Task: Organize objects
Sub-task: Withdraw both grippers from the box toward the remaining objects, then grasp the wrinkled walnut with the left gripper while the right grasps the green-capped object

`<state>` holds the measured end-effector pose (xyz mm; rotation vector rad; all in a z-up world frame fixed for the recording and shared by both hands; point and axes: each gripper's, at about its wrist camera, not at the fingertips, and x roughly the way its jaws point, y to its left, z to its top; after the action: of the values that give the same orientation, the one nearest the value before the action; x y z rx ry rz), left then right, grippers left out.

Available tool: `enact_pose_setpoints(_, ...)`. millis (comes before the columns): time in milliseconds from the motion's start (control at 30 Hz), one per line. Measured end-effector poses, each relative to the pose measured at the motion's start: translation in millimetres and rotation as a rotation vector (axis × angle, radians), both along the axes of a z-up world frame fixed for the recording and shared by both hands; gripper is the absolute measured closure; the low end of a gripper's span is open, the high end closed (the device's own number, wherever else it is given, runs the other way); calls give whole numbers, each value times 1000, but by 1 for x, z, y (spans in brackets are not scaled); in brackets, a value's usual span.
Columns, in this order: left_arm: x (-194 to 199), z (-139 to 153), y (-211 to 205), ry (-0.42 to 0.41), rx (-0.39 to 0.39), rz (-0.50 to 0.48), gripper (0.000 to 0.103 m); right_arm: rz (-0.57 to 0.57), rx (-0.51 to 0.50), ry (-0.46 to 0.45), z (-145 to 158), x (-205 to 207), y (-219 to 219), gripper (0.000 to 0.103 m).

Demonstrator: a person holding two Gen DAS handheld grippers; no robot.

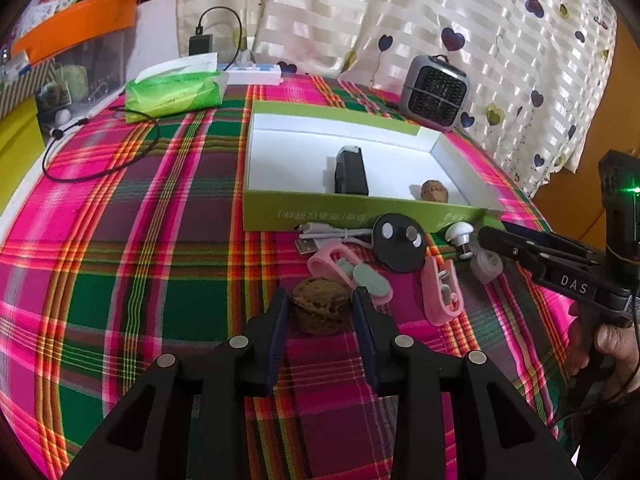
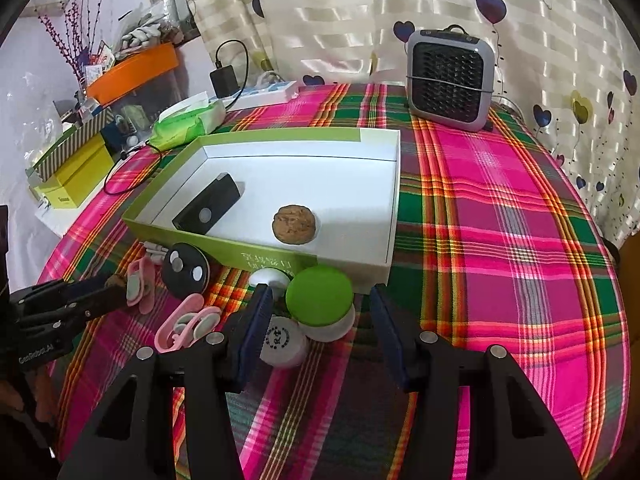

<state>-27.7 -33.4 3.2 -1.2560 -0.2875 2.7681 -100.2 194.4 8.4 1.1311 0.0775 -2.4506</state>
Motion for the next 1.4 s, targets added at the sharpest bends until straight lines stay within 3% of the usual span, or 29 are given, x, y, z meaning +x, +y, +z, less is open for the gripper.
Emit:
enact_pose_setpoints(67,-1,-2,1,-7,0,-3,72,2,-2,-6,-2,-1,0,68)
enact_pose_setpoints(767,11,11,-7,37,-11,44,73,-15,-21,42,14,16,12,69)
enact_pose_setpoints(1400,9,34,8,100,-35,1,73,30,-40,97,33,26,1,69)
